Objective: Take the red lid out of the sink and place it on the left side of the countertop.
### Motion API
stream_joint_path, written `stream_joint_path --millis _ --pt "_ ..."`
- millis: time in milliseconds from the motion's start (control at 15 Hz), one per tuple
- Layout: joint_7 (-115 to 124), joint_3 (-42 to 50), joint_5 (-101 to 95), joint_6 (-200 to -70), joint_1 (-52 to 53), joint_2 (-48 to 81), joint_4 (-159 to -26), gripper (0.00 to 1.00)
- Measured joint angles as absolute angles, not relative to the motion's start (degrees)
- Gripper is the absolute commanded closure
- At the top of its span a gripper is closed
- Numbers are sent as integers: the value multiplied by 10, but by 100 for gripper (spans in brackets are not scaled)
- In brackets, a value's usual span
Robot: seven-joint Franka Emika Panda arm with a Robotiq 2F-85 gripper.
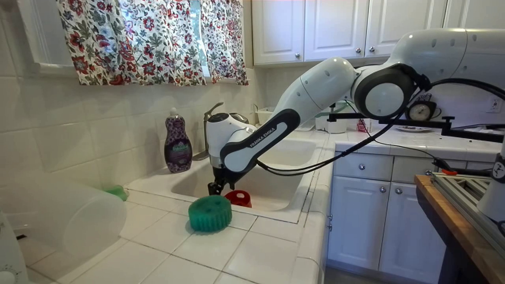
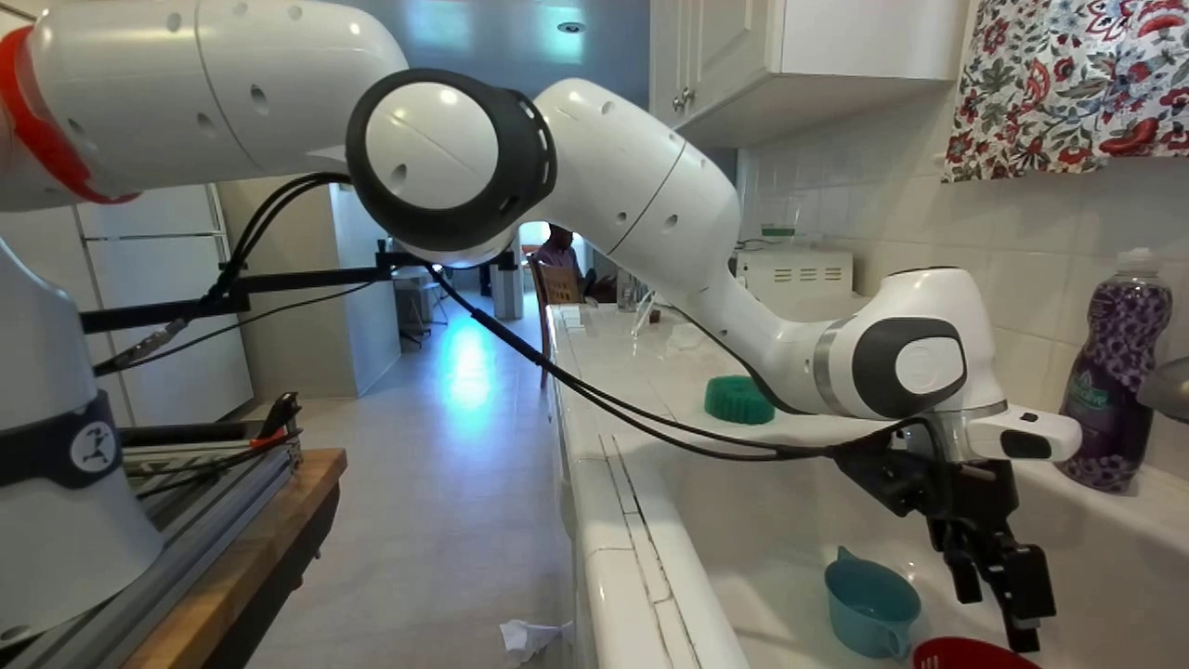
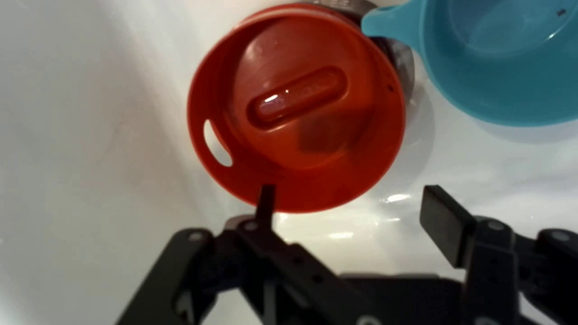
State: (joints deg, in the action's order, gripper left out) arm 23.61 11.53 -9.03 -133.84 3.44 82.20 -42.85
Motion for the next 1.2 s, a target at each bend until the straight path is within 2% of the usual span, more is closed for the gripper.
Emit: stream_joint_path --millis 600,667,733,800,933,1200 --pt "193 91 -90 -1354 34 848 -429 0" --pt "193 91 -90 -1353 33 851 -429 25" --pt "192 91 -90 -1353 32 853 -430 26" --pt "192 91 -90 -1353 32 853 -431 32" --pt "190 91 -90 -1353 32 853 -432 52" --pt "188 92 -90 -1353 31 853 -432 82"
